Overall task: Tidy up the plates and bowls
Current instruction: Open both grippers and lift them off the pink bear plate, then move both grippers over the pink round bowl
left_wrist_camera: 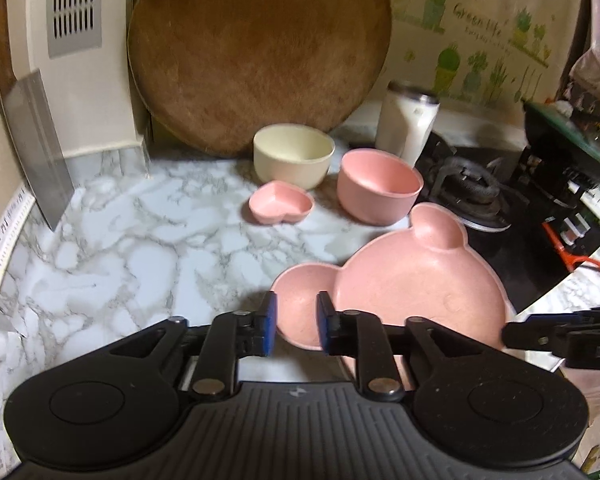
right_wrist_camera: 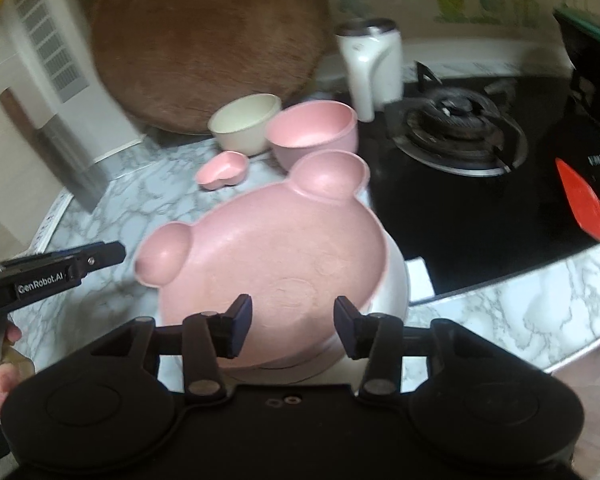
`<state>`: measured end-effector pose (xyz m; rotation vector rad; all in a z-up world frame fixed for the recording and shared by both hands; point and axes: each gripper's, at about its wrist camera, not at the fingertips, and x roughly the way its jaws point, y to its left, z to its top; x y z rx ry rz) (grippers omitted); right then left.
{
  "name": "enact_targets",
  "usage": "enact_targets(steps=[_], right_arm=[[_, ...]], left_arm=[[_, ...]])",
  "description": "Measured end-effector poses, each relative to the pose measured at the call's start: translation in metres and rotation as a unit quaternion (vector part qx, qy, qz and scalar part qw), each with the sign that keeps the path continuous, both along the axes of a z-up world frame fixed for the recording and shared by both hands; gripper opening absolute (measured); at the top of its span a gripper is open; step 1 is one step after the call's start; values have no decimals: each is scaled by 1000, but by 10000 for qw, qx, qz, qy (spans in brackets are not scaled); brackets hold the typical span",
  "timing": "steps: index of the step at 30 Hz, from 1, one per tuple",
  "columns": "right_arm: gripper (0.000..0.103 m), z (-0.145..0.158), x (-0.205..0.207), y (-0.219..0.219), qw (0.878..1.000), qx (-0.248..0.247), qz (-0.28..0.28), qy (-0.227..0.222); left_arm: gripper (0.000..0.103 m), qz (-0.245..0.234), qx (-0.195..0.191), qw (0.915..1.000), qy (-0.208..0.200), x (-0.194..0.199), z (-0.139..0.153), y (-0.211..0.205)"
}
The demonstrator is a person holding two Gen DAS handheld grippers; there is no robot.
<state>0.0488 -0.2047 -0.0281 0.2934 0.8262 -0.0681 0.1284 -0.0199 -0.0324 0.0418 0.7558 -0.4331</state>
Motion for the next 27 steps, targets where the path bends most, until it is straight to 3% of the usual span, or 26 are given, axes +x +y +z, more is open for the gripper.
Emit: enact_targets(steps=[1, 3, 7, 11, 18, 27], right_arm=[[51, 3, 0, 3, 10000, -71, 52, -37], [59, 10, -1, 10, 9996, -190, 158, -139], [66, 24, -1, 23, 9979, -447, 307, -368], [83, 39, 0, 31, 9954, -648, 416, -563], [100, 58, 5, 37, 9894, -1012, 556, -878], [103, 69, 28, 22, 9835, -1257, 704, -1095]], left_arm=[[38, 2, -25, 10000, -66, -3, 4, 1], [64, 3, -85, 9997, -238, -12, 12, 4], [65, 3, -128, 9989, -462, -25, 26, 7], [65, 14, -193, 9979, -625, -32, 37, 9], [69, 115, -172, 9966, -794, -33, 50, 3], [81, 403, -149, 9955, -846, -16, 57, -11]])
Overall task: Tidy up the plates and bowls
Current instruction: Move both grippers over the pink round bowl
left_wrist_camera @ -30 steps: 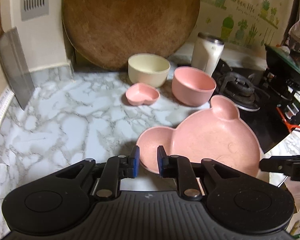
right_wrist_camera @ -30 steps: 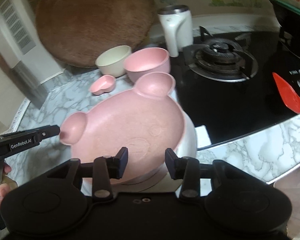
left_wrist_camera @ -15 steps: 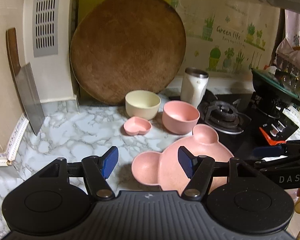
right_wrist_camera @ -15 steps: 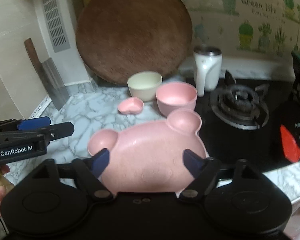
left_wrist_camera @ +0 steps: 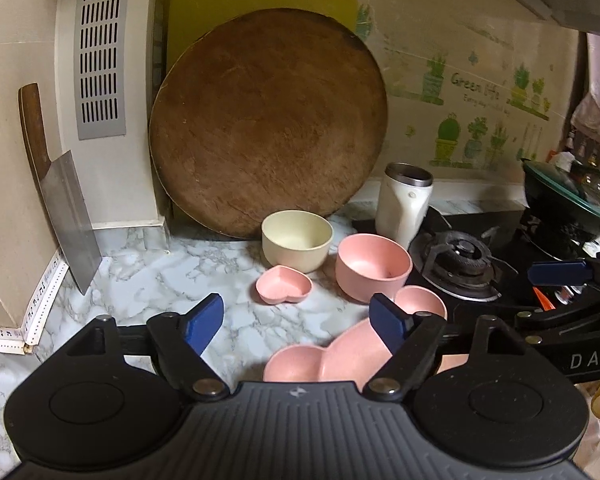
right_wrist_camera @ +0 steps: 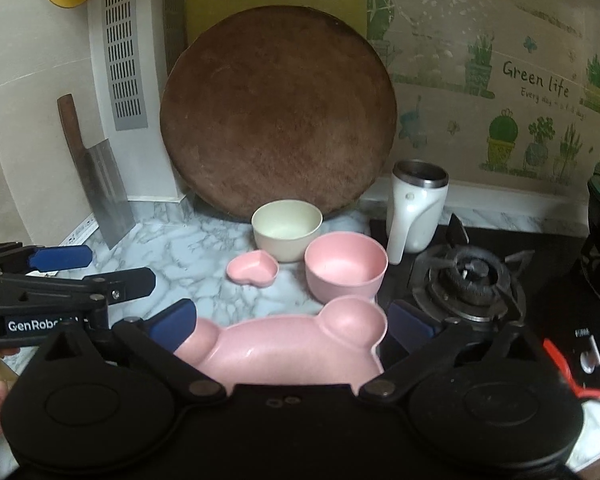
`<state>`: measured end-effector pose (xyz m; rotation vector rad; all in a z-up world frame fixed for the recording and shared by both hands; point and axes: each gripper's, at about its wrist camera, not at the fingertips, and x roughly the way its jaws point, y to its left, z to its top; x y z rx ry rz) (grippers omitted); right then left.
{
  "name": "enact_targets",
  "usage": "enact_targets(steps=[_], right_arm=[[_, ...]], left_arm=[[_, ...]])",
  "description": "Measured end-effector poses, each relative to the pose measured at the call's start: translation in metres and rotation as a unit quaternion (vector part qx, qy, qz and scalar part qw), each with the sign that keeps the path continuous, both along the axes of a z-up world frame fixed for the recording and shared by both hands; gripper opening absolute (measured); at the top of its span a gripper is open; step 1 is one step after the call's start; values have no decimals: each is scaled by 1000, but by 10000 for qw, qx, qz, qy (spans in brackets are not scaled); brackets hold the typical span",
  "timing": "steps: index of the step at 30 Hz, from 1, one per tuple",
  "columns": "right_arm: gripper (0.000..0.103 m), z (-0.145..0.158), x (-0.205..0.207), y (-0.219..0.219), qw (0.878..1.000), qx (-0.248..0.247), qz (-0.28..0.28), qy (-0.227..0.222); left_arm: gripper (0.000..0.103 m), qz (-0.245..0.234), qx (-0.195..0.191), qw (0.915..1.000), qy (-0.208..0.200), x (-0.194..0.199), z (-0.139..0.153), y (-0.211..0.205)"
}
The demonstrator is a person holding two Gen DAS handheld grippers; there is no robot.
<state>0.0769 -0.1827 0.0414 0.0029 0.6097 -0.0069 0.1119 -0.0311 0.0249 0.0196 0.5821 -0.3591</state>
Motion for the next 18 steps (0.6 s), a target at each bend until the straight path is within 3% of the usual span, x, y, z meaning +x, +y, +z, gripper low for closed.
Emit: enact_targets(steps=[10, 18], right_arm=[[103, -1, 61, -35, 9988, -253, 396, 148], [97, -8, 132, -64, 9941, -405, 691, 737]], left_arm=[[81, 464, -103, 9977, 485, 56, -1, -27], [81, 748, -166, 9922, 987, 100, -14, -50]])
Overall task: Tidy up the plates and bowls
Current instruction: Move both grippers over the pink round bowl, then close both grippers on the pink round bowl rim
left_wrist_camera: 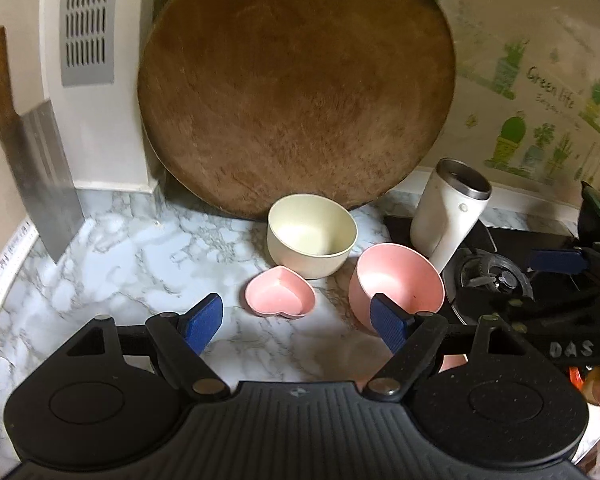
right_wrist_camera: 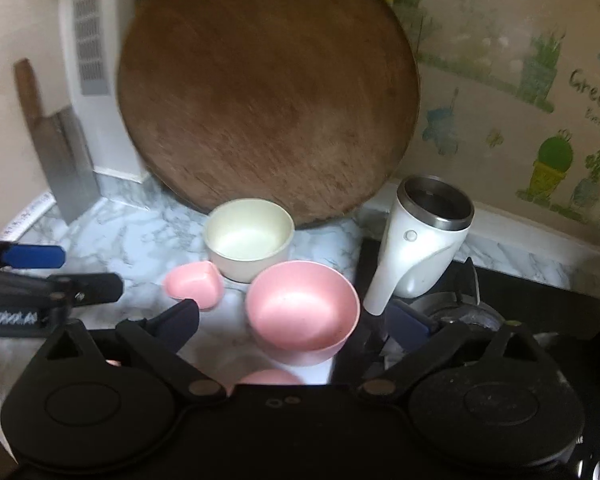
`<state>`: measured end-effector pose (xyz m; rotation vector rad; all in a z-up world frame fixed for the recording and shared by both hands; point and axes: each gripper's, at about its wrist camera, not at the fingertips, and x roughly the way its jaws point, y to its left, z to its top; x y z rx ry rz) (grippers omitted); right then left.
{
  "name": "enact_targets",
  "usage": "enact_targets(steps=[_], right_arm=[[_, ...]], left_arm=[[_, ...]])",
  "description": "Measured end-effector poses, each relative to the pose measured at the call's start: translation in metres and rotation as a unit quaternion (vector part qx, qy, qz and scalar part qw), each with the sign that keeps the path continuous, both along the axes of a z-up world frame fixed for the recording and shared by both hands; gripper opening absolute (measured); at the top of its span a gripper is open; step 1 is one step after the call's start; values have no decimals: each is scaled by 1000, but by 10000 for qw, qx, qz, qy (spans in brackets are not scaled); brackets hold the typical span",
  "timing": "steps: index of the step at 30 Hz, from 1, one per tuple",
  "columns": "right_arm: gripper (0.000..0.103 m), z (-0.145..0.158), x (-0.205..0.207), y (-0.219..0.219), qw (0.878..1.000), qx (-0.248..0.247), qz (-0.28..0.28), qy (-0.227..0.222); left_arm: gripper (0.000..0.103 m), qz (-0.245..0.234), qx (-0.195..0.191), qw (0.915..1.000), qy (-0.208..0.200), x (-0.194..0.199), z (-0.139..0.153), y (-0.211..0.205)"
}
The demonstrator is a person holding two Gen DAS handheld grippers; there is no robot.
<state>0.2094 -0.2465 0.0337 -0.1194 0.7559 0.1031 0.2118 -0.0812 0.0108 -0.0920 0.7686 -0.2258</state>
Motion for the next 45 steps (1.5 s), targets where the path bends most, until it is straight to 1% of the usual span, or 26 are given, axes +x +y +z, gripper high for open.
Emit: enact_targets(steps=[2, 4, 5, 7, 9, 11, 12, 14, 20, 26, 27, 29, 31, 33, 35, 36, 37, 38, 39, 41, 45], right_arm=[[95, -2, 20, -5, 9996, 76, -19, 288], [93, -3, 39, -7, 9982, 153, 92, 566], [90, -4, 48, -6, 9977, 121, 152, 644], [89, -7, 65, -6, 9964, 33, 291, 791], [82, -10, 78, -5, 9954, -90, 415, 859], [81, -14, 88, -5, 9939, -160, 521, 956], [78, -16, 92, -5, 9932, -186, 587, 992], [76, -19, 101, -7, 9915, -223, 728, 1059], [62, -26, 125, -15, 9851, -242, 1057, 1332], [61, -36, 142, -18, 9771, -266, 1291, 1672], [58, -38, 143, -18, 9758, -297, 1330, 1710], [57, -43, 148, -18, 9746, -352, 1345, 1757], [53, -47, 153, -18, 9728, -365, 1393, 1814], [49, -50, 156, -18, 9725, -420, 1389, 1822], [44, -54, 159, -19, 9709, -438, 1426, 1876], [39, -57, 161, -19, 9703, -472, 1436, 1886], [37, -58, 161, -18, 9698, -526, 1476, 1867], [36, -60, 162, -17, 9692, -567, 1510, 1861], [35, -60, 162, -16, 9691, -587, 1530, 1843], [34, -62, 162, -14, 9675, -682, 1599, 1838], [30, -65, 164, -9, 9628, -1001, 1748, 1803]], left_arm=[[81, 70, 56, 9999, 77, 8, -3, -7], [81, 115, 96, 9998, 156, 14, -7, -15], [81, 126, 99, 9997, 207, 17, -9, -19], [81, 95, 92, 9994, 305, 22, -13, -27], [81, 98, 129, 9991, 383, 27, -18, -35], [81, 93, 85, 9987, 484, 32, -23, -41], [81, 101, 64, 9985, 535, 35, -25, -43], [81, 90, 22, 9980, 629, 40, -29, -49], [81, 11, -20, 9963, 861, 56, -40, -71], [80, -28, -85, 9950, 993, 70, -51, -84], [77, -42, -91, 9949, 1000, 71, -52, -86], [70, -55, -99, 9944, 1054, 76, -56, -89], [67, 2, -130, 9931, 1169, 81, -62, -90], [57, 25, -176, 9918, 1266, 86, -68, -90], [53, 31, -176, 9908, 1340, 90, -74, -92], [49, 31, -175, 9904, 1370, 91, -76, -93], [47, 34, -175, 9899, 1406, 92, -79, -93], [42, 37, -186, 9893, 1450, 93, -81, -93], [39, 39, -215, 9884, 1500, 94, -84, -93], [38, 43, -256, 9876, 1551, 96, -87, -93], [30, 18, -250, 9868, 1601, 98, -91, -95]])
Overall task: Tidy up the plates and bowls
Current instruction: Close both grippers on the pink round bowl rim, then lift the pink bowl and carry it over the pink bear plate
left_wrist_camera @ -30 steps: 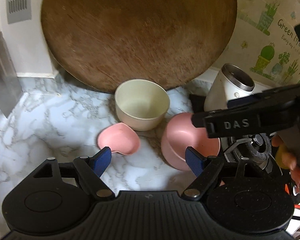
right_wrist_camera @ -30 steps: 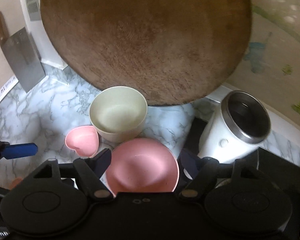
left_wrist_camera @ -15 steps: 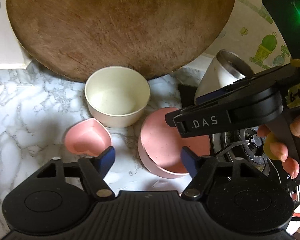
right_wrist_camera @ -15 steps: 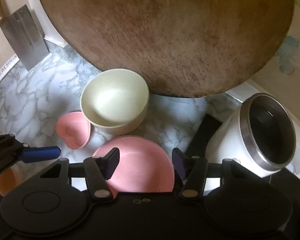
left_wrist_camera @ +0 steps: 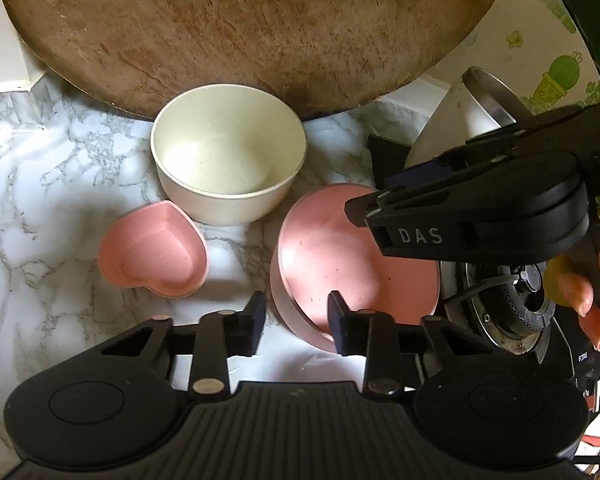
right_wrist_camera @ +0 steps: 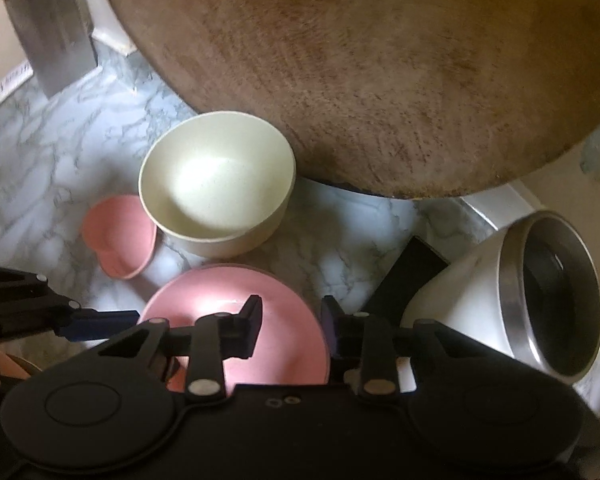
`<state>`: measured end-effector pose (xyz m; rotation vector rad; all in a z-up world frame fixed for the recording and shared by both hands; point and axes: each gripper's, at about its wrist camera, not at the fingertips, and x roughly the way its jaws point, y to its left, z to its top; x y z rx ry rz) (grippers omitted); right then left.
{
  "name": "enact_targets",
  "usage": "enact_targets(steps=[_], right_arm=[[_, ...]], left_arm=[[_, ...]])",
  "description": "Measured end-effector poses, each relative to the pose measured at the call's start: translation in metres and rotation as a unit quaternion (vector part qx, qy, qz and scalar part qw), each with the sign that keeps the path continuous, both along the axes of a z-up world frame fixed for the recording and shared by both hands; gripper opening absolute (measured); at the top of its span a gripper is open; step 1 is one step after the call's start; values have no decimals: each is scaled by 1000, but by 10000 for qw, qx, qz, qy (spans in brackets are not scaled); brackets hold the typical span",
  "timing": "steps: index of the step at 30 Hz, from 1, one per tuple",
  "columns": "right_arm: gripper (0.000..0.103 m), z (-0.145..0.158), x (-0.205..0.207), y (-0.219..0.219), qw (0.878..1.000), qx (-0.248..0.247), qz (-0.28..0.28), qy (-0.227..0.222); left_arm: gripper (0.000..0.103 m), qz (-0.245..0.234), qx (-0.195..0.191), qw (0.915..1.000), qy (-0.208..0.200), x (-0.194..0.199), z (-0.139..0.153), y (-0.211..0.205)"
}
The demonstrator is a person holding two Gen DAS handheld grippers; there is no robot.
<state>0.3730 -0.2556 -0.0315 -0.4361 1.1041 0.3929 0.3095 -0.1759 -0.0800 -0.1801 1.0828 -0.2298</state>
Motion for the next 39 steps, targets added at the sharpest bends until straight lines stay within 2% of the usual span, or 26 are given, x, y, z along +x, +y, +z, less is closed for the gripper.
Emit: enact_targets(steps=[3, 7, 9, 12, 22, 32, 39], right_arm=[[27, -4, 2, 3, 9999, -134, 81, 1], [26, -7, 0, 5, 9997, -185, 161, 23], [23, -8, 0, 5, 9997, -177, 181, 40], [17, -7, -3, 6, 9997, -107, 231, 58], [12, 14, -17, 8, 9991, -60, 352, -222], [11, 49, -33, 8, 9978, 11, 227, -617], [11, 69, -50, 29, 9974, 192, 174, -672]], left_arm=[[21, 13, 4, 10000, 10, 1, -1, 0], [14, 17, 23, 10000, 11, 0, -2, 4], [11, 69, 22, 10000, 37, 0, -3, 7], [10, 107, -44, 9999, 40, 0, -4, 12], [6, 131, -50, 9999, -35, 0, 2, 16], [6, 98, -97, 9990, -415, -10, 39, 23], [6, 40, 86, 9984, -553, -27, 66, 44]])
